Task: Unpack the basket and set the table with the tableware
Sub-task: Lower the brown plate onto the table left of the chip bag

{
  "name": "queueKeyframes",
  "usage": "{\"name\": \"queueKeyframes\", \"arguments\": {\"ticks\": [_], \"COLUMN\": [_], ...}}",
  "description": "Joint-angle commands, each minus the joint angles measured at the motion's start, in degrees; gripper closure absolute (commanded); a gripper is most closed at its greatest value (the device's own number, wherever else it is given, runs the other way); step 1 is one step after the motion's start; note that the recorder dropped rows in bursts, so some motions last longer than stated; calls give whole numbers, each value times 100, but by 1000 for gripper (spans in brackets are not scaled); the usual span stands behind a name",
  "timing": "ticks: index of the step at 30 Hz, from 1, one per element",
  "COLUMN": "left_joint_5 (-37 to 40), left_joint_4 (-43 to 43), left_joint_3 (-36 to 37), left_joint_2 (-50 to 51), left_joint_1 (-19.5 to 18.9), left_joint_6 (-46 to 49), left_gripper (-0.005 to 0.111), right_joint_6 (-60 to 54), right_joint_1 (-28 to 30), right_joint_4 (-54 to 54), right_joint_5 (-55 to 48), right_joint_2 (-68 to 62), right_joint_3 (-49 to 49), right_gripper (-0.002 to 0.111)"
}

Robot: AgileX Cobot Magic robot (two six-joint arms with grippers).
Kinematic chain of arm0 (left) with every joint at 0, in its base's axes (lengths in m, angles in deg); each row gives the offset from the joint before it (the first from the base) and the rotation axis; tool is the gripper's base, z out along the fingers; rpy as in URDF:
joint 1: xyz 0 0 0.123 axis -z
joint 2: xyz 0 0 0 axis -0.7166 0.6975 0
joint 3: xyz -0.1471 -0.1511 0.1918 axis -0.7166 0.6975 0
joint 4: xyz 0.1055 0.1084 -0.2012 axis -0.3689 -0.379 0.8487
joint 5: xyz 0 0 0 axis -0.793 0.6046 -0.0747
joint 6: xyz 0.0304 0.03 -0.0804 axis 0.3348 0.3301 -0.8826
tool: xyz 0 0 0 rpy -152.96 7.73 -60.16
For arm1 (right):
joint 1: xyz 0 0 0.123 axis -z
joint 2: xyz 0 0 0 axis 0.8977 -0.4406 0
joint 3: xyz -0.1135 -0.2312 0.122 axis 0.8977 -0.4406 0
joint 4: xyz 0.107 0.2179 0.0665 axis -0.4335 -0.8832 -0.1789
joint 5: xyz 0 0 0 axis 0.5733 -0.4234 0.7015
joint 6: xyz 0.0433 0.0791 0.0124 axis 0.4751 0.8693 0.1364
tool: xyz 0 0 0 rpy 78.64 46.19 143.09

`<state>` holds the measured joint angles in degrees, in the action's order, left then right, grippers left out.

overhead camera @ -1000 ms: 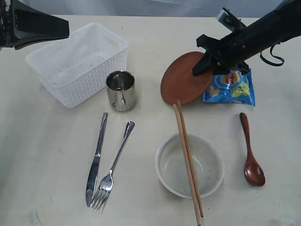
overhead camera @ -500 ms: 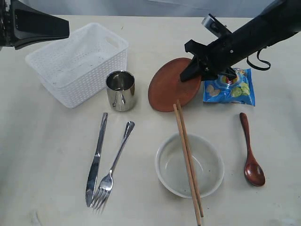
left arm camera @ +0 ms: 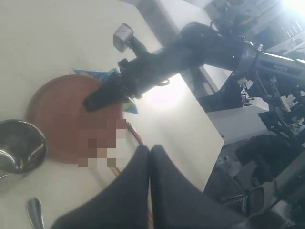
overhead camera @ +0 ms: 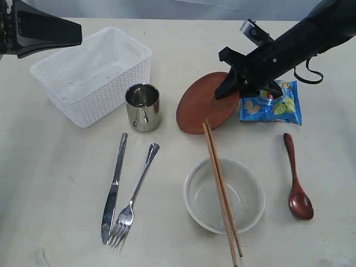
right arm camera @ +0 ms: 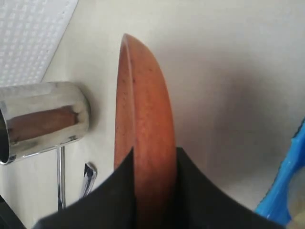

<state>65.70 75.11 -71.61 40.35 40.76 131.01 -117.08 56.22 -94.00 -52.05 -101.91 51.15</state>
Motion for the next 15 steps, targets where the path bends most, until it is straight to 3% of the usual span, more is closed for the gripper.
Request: {"name": "queueKeyframes", "arguments": {"ticks": [1, 10, 15], "left_joint_5": [33, 33, 33], "left_joint_4": [101, 113, 113], "left_joint_3": [17, 17, 17], "left_joint_2": [-48, -48, -48], "left_joint_1": [-13, -13, -13], "left_joint_6": [46, 46, 46], "left_gripper": [107, 107, 107], "right_joint_6": [89, 90, 241], "right_joint_1": [6, 6, 6], "right_joint_4": [670, 752, 989], "right_joint_5": [200, 253, 292], "right_joint_2": [-26, -26, -26], "right_joint_3": [-16, -16, -16], "right_gripper": [108, 108, 87]}}
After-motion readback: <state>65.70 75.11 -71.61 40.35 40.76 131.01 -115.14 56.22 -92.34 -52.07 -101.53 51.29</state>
